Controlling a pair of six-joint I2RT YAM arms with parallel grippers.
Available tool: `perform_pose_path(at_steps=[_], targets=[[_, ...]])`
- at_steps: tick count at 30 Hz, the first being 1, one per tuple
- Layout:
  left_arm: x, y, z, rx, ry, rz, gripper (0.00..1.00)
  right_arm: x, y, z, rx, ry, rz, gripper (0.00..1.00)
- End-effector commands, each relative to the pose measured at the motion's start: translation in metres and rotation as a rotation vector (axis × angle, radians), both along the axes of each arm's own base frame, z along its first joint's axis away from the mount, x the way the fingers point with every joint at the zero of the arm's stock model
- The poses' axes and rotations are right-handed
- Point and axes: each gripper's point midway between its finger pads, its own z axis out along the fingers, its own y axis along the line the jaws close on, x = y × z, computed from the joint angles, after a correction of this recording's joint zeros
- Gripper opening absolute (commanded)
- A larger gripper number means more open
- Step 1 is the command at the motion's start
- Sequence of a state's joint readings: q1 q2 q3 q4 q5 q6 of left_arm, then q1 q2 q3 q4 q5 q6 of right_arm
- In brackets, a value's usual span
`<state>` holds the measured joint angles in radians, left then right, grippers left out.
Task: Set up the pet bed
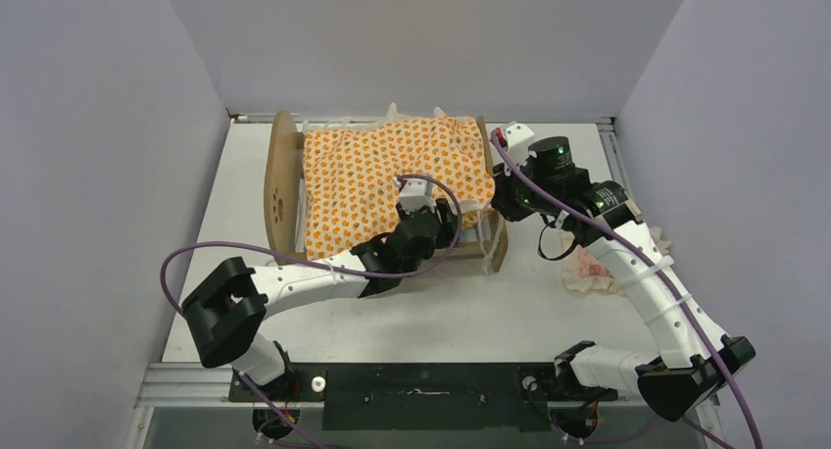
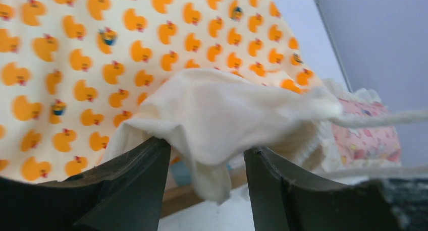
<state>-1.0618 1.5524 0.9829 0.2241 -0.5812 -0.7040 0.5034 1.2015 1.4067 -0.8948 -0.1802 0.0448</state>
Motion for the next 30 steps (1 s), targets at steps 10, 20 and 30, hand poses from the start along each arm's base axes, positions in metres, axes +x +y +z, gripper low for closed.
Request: perform_pose_path(at_steps=[10, 20, 30], targets=[[0.059, 0.076, 0.003, 0.091, 0.012, 0.263, 0.54, 0.056, 0.019, 0.072, -0.053, -0.349, 0.120, 0.06], [0.066, 0.088, -0.004, 0.107, 0.028, 0.276, 0.54, 0.084, -0.011, 0.028, -0.231, -0.337, -0.053, 0.34], [0.070, 0.090, -0.007, 0.108, 0.042, 0.265, 0.54, 0.031, -0.016, -0.007, 0.017, -0.052, -0.281, 0.40]])
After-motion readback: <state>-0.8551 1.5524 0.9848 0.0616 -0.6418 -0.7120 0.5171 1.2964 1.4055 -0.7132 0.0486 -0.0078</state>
